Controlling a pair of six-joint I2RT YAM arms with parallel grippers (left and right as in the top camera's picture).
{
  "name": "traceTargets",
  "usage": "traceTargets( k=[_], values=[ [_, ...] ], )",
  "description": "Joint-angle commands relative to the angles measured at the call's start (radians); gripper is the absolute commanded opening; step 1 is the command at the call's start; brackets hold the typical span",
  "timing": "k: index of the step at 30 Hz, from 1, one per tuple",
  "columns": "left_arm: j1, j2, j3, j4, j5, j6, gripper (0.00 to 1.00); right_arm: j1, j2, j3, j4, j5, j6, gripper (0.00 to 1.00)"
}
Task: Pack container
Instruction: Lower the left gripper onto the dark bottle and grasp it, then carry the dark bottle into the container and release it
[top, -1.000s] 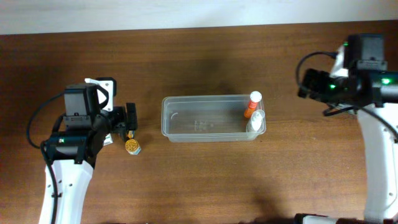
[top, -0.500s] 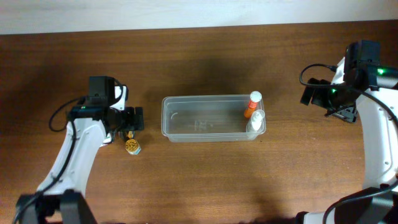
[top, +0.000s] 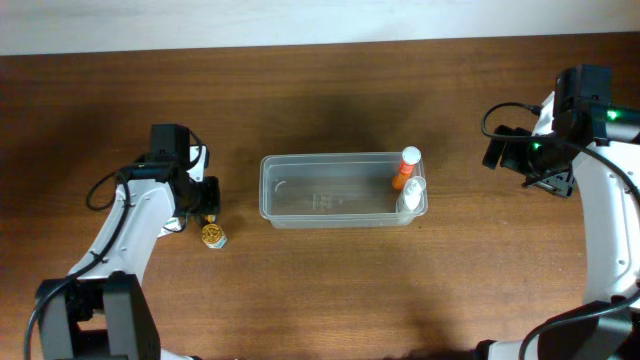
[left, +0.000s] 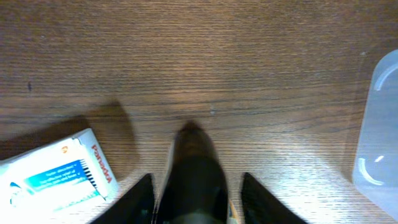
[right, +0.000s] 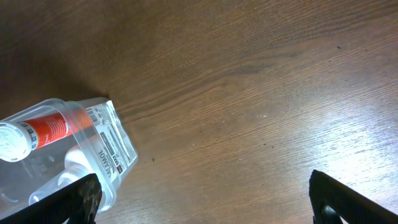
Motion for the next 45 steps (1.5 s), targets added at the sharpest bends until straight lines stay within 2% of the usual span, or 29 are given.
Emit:
traceTargets(
  k=[1,3,6,14,16,18,23,30,37,41,45],
  values=[
    [0.004,0.000,0.016,0.003,0.000,0.005,0.33,-0.003,0.005,-0.008,0.003,-0.008,-0.010,0.99],
    [0.004,0.000,0.016,0.002,0.000,0.005,0.25,-0.003,0.005,-0.008,0.003,-0.009,-0.010,0.99],
    [0.004,-0.001,0.016,0.002,0.000,0.006,0.20,-0.003,0.005,-0.008,0.003,-0.009,-0.010,0.99],
    [0.004,-0.027,0.074,0.001,-0.003,0.006,0.18,-0.003,0.005,-0.008,0.002,-0.009,-0.010,0.99],
    [0.001,-0.051,0.114,-0.009,0.004,0.005,0.09,-0.003,0.005,-0.008,0.002,-0.009,-0.010,0.99],
    [-0.013,-0.089,0.173,-0.043,0.038,0.005,0.05,-0.003,0.005,-0.008,0.002,-0.009,-0.010,0.99],
    [-0.129,-0.201,0.305,-0.133,0.064,0.004,0.01,-0.003,0.005,-0.008,0.002,-0.009,-0.010,0.99],
    [-0.366,-0.262,0.325,-0.081,0.060,-0.108,0.01,-0.003,0.005,-0.008,0.002,-0.009,-0.010,0.99],
    [-0.609,-0.088,0.326,0.085,0.060,-0.247,0.01,-0.003,0.005,-0.008,0.002,-0.009,-0.010,0.99],
    [-0.683,0.026,0.326,0.188,0.060,-0.291,0.01,-0.003,0.005,-0.008,0.001,-0.009,-0.010,0.99],
    [-0.725,0.112,0.326,0.214,0.003,-0.348,0.01,-0.003,0.005,-0.008,0.001,-0.009,-0.010,0.99]
  ],
)
